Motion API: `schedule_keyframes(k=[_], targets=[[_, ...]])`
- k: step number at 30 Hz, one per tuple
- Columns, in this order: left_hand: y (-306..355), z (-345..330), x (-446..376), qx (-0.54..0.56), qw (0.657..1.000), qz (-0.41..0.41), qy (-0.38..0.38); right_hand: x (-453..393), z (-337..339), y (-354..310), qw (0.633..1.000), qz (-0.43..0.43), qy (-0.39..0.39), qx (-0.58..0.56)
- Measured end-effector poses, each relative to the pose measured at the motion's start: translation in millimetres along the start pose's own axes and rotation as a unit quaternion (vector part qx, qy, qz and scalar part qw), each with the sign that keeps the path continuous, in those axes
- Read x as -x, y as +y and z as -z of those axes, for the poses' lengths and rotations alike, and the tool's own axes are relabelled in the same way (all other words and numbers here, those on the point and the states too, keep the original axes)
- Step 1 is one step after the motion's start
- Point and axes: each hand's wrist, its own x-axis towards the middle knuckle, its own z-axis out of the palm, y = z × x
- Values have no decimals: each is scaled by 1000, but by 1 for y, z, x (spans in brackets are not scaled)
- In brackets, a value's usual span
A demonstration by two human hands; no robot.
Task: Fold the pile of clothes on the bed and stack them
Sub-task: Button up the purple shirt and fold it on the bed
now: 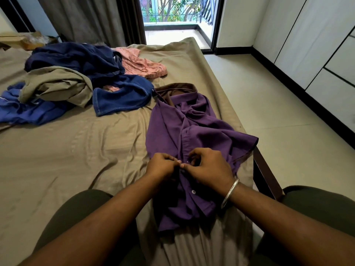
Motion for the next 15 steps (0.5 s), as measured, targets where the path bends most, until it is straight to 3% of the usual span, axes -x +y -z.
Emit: schedule_keyframes(k=[5, 8, 11, 15], targets=[[2, -4, 2, 100, 993, 66, 3, 3, -4, -2, 999, -26, -23, 20], [-1, -5, 1, 90, 994, 59, 16, 0, -2, 0, 991, -69, -39, -107], [-1, 0, 3, 86, 995, 58, -9, -1, 4, 2, 955, -126, -63, -261], [0, 4, 7, 92, 994, 58, 19, -7, 5, 13, 937, -184, 27, -296]])
